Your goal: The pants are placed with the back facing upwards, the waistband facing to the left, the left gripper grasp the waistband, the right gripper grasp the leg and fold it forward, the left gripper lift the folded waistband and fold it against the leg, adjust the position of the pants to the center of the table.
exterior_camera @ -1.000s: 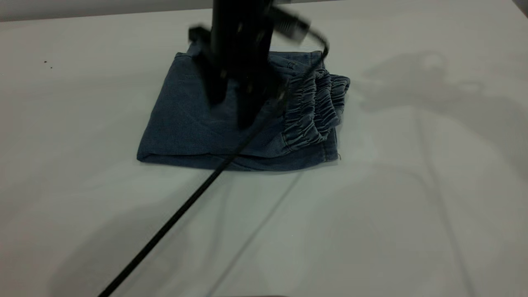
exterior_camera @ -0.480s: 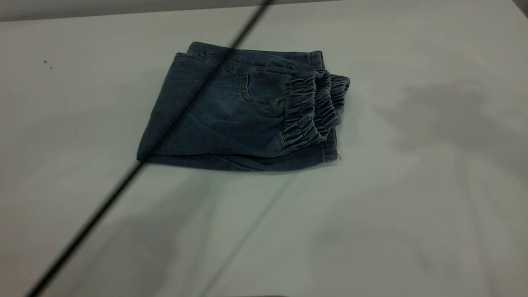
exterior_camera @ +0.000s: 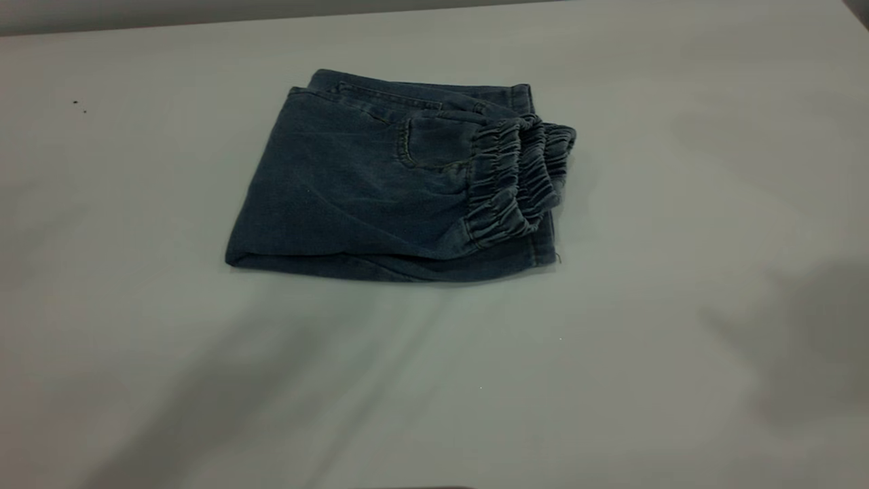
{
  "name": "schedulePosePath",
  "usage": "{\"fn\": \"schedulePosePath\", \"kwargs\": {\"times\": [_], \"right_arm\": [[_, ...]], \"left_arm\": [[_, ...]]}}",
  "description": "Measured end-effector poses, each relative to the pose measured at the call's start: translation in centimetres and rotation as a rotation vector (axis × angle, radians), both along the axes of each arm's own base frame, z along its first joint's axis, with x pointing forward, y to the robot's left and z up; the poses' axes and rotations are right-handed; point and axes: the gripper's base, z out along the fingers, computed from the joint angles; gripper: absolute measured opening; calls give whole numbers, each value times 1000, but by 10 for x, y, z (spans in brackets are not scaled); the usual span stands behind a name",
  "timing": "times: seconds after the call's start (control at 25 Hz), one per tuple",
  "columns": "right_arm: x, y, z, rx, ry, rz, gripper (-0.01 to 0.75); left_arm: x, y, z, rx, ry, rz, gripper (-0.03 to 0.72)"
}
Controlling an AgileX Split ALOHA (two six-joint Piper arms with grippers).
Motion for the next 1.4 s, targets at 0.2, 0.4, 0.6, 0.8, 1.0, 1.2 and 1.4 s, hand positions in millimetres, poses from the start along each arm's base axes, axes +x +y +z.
{"fn": "schedulePosePath", "kwargs": {"times": [0.2,0.4,0.6,0.8,1.0,1.2,1.4], "right_arm": [[-37,-4,-30,-1,63,-3,434],[-71,-8,-62,-5,106,-2,434],[-102,-12,-76,7,74,-4,434],[-126,-14,-98,7,67,-2,434],[-148,-18,-114,-1,35,-6,434],[-169,-24,-127,-35,-25,-22,434],[-186,-30,-151,-68,-86,-51,434]], "left_arm": [[-56,41,4,-16,51,22,470],[-108,76,-15,-28,129,31,470],[-146,105,-36,-8,160,36,470],[-174,126,-62,16,196,41,470],[-204,150,-78,-13,185,57,470],[-232,171,-88,-54,141,57,470],[-254,187,-99,-91,96,54,470]]}}
